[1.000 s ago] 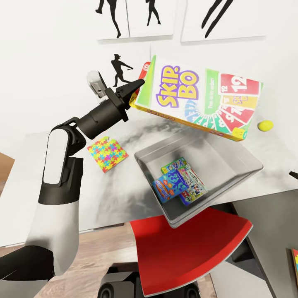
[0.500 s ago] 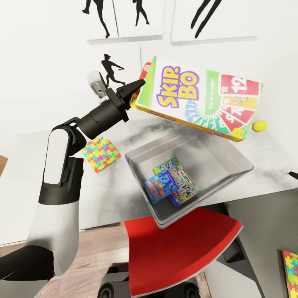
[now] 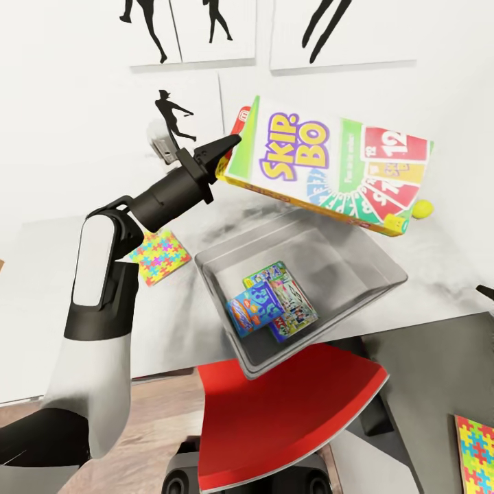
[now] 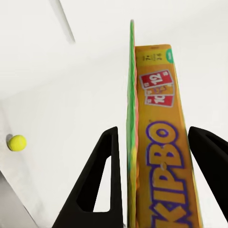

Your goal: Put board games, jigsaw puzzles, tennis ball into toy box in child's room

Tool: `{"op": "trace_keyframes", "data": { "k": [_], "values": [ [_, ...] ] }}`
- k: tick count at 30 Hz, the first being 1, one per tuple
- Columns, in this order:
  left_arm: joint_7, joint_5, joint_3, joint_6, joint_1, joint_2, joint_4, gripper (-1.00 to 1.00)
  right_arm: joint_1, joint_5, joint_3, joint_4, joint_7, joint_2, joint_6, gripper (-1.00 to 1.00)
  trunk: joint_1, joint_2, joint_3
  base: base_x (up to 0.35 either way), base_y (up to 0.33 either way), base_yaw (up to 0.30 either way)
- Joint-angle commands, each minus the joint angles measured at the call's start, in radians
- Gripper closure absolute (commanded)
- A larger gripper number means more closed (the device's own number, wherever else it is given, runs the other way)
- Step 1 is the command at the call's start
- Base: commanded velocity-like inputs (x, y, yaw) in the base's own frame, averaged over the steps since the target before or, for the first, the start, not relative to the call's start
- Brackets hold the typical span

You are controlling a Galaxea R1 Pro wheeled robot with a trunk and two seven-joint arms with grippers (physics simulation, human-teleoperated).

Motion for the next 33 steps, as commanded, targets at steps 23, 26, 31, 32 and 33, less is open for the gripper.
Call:
{"op": "trace_keyframes", "data": {
  "k": [23, 26, 31, 32, 33],
  "values": [
    [0.069, -0.002, -0.005, -0.141, 0.095, -0.003, -0.001, 1.0, -0.001, 0.003, 0.006, 0.001, -0.008, 0.018, 0.001, -1.0, 0.001, -0.002, -0.001, 0.0, -0.004, 0.0],
    [0.049, -0.002, -0.005, -0.143, 0.097, -0.003, -0.001, 1.0, -0.001, 0.002, 0.006, 0.001, -0.008, 0.018, 0.0, -1.0, 0.001, -0.002, -0.001, 0.0, 0.0, 0.0],
    [0.009, -0.002, -0.005, -0.147, 0.099, -0.002, -0.001, 1.0, -0.001, 0.002, 0.007, 0.001, -0.008, 0.018, 0.0, -1.0, 0.001, -0.002, -0.001, -0.05, -0.031, 0.0],
    [0.004, -0.002, -0.005, -0.147, 0.099, -0.002, -0.001, 1.0, -0.001, 0.002, 0.007, 0.001, -0.008, 0.018, 0.0, -1.0, 0.001, -0.002, -0.001, -0.128, -0.083, 0.0],
    [-0.001, -0.002, -0.005, -0.148, 0.099, -0.002, -0.001, 1.0, -0.001, 0.002, 0.007, 0.001, -0.008, 0.018, 0.0, -1.0, 0.001, -0.002, -0.001, -0.16, -0.103, 0.0]
  ]
}}
